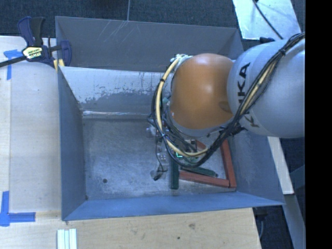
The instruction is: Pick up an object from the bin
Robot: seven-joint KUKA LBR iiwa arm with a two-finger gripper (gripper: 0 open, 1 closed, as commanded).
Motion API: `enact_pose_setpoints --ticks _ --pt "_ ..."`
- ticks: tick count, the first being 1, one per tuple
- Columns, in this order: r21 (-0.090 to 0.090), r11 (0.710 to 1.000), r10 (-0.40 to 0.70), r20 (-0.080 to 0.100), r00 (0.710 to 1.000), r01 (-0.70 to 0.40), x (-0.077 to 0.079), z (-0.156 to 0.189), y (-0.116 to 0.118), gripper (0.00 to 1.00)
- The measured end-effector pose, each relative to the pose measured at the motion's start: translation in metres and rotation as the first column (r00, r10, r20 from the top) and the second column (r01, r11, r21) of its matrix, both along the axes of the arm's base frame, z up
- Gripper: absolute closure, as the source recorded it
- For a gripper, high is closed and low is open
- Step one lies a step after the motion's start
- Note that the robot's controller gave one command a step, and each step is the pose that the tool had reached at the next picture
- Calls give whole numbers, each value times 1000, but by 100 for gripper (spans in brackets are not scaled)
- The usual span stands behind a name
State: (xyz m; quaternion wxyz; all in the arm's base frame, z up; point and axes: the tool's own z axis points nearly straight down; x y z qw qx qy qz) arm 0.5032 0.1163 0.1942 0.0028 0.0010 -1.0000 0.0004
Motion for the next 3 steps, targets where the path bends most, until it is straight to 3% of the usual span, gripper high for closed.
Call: enact_pose_setpoints --ticks 1,2,3 --pt "-4 996 93 12 996 -93 72 -17 -91 0" --pt "3 998 -61 6 998 61 76 -125 -109 0" --pt "3 998 -61 24 998 61 81 -118 -109 100"
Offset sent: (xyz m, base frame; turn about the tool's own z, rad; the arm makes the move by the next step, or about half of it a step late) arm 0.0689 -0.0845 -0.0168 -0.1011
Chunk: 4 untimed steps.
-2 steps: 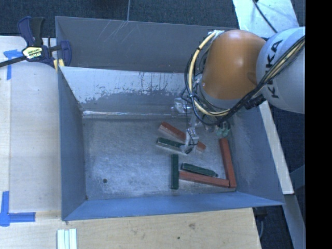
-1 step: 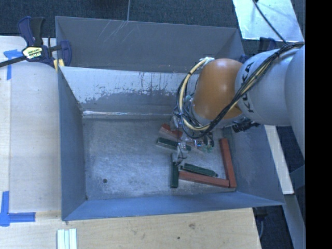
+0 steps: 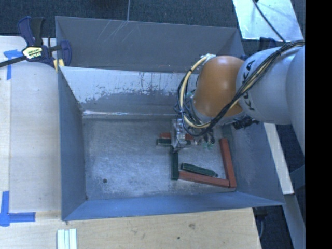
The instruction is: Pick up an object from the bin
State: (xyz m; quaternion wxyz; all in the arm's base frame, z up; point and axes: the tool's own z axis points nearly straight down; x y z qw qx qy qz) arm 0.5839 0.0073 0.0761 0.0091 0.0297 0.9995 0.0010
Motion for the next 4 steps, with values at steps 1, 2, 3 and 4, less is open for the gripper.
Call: enact_pose_setpoints --ticks 1,2,3,4 --pt "-1 1000 0 -9 1000 0 -3 -4 0 0" --pt "0 1000 -1 -6 1000 1 -2 -3 0 100" --pt "0 1000 13 -6 1000 -13 -23 153 41 100" --pt "-6 870 494 -8 870 -494 19 253 33 100"
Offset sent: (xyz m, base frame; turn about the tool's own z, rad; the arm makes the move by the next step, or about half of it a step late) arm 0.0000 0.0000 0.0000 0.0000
